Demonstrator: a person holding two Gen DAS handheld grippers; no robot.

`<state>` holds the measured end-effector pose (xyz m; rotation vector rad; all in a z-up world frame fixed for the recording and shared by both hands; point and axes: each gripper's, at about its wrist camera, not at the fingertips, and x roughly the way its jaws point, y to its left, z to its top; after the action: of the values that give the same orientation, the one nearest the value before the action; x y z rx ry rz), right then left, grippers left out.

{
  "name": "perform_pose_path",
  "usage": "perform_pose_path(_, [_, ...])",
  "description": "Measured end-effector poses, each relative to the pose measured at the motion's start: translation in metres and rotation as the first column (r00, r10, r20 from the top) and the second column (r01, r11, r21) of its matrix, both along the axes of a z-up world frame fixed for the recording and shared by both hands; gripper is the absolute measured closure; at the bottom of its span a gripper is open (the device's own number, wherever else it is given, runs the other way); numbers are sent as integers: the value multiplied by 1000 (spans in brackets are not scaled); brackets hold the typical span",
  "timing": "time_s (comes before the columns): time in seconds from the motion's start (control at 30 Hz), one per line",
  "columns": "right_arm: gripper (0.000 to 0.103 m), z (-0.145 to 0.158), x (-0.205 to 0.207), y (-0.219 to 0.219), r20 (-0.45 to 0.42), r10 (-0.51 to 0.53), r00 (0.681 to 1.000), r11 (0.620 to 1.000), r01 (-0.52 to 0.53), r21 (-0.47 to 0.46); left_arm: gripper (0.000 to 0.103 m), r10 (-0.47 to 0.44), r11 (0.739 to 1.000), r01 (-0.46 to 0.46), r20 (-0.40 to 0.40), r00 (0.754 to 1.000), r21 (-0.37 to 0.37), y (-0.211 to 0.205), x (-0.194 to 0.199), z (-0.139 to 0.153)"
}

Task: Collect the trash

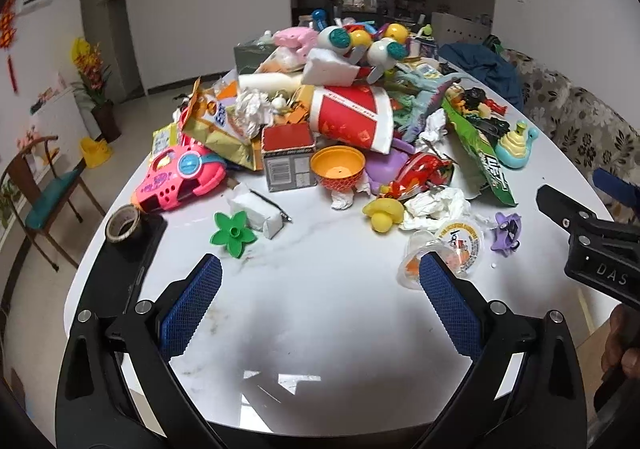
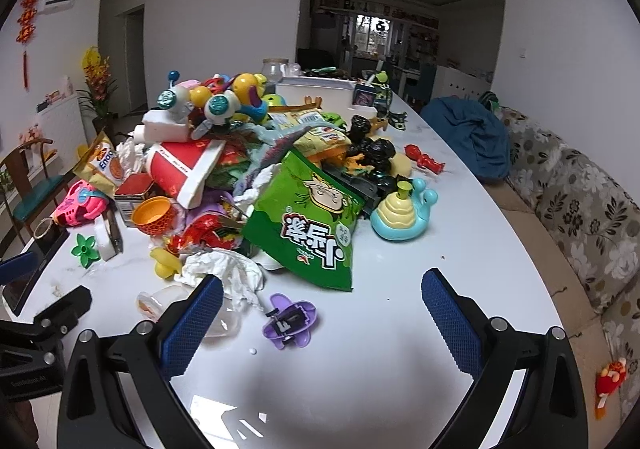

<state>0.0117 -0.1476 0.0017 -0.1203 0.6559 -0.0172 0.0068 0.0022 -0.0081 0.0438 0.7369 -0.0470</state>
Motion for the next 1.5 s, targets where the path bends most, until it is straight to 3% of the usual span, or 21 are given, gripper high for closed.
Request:
perform_pose_path(0.1, [5,1,1,-2,-2,5,1000,1000,-5,12,6,-37,999,37,0,999,-21,-2,-2,2])
perform_pose_path(0.43, [5,-4,7,-12,-32,-23,999,999,23,24,6,12,1000,-12,20,1000,12,4,-5,-3])
perform_pose_path(0.8, [5,-6,7,-10,-44,-17,999,999,18,35,6,55,997,-55,4,998,-46,15,-1,-4])
perform_pose_path(1.5, [5,-6,8,-4,-54,-3,999,1000,4,29,6,70,996,-71,-14,997,-57,19,2,-9])
